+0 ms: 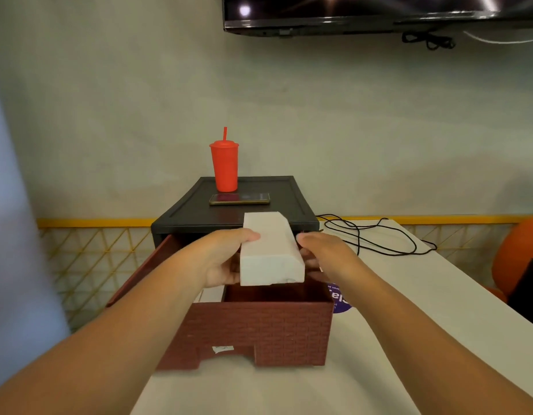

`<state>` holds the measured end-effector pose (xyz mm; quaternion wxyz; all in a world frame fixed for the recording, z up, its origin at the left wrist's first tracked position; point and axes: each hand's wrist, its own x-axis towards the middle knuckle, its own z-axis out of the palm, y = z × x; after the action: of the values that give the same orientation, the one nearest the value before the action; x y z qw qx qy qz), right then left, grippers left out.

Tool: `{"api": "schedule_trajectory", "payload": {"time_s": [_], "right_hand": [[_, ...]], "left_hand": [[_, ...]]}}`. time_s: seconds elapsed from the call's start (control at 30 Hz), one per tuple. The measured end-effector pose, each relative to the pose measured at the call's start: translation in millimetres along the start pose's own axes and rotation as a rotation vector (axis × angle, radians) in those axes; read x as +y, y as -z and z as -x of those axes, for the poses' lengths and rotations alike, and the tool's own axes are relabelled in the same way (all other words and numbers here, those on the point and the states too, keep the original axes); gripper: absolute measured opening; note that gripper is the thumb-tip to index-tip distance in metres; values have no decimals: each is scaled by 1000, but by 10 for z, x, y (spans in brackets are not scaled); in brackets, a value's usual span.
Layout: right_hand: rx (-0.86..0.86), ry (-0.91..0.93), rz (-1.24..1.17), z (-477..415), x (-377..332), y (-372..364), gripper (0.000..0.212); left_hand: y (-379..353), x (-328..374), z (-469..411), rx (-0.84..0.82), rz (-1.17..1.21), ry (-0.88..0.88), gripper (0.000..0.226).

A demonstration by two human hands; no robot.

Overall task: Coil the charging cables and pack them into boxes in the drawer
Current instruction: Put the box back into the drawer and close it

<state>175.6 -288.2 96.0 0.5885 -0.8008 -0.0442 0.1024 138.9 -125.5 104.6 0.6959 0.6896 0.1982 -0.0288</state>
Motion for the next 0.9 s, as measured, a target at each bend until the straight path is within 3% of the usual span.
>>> {"api": "schedule_trajectory", "payload": {"time_s": [0.17,0.43,0.53,0.7,0.8,0.9], "right_hand": [[58,132,348,-190,298,80,37],[-31,-57,21,-332,552,46,34],[-50,-49,-13,-343,593,63,26],[-28,-13,-21,-372,637,36,29],[-28,1,-21,-384,652,28,28],[-18,7,-30,-411,674,24,32]], "left_hand": [[-2,-184,-326,-20,-166,142,27],[-215,-334,-782,-98,-352,327,31],[-292,-381,-865,-150,-423,381,30],[-319,-458,-934,-185,-610,404,47],[-350,-481,-913,-245,-644,357,71],[-409,-511,-846,-270,-1027,221,113]]}}
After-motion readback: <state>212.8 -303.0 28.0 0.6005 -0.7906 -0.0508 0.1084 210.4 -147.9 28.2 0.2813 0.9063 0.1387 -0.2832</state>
